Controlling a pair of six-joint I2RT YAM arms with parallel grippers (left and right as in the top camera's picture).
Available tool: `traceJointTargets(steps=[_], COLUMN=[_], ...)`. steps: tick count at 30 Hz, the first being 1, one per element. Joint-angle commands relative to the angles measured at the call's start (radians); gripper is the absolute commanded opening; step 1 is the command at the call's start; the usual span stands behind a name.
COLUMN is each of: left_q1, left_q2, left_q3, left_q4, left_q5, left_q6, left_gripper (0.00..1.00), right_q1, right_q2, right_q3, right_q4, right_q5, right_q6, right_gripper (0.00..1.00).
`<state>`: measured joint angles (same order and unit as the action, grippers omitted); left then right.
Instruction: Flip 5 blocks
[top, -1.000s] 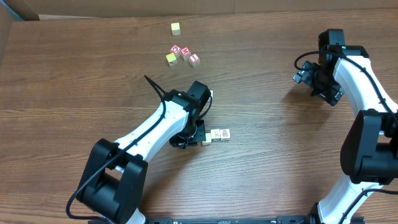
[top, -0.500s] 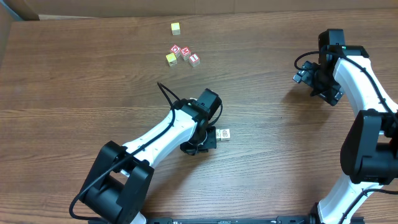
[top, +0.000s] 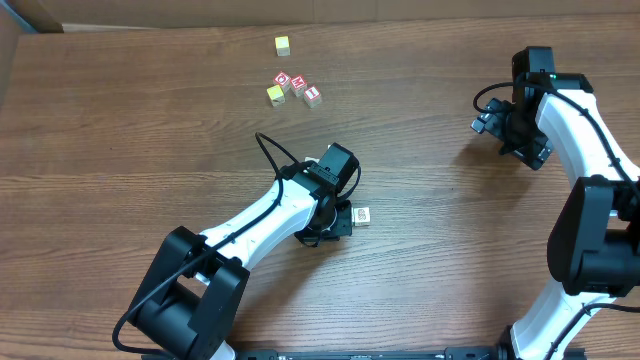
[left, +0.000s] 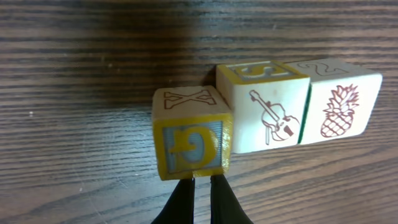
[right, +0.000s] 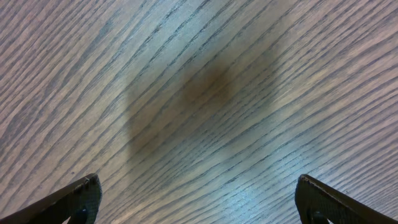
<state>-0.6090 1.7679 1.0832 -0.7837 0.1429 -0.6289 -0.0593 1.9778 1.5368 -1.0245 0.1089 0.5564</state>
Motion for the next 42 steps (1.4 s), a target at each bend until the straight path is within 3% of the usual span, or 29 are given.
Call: traceJointTargets(steps=[1,15,22,31,42], left_q1=[-0.001,-0.001,0.016,0.048,0.046], left_q2=[-0.004,-0.005,-0.043,-0.047,-0.005], left_q3=[-0.01,-0.006,0.062,0.082,0.018], left_q4=[0.003,0.028,-0.039,-0.072,0.005], left_q5=[-0.042,-0.006,0.004,-0.199,-0.196], left_q6=[-0.014,-0.008,0.017,0.02,-0.007], left_gripper=[0.04,0.04,0.04,0.04,0.04], right_q1=[-0.006,-0.006,-0.006,-0.006,-0.006], right_q2=[-0.027,-0.027,-0.027,-0.027,-0.027], right_q3=[-0.006,-0.006,-0.006,-0.006,-0.006], right_q4=[0.003,0.003,0.003,0.003,0.003], right_q5=[0.01,0.01,0.01,0.01,0.01], right_q6=[0.004,0.004,0.004,0.004,0.004], right_gripper=[1.0,1.0,1.0,1.0,1.0])
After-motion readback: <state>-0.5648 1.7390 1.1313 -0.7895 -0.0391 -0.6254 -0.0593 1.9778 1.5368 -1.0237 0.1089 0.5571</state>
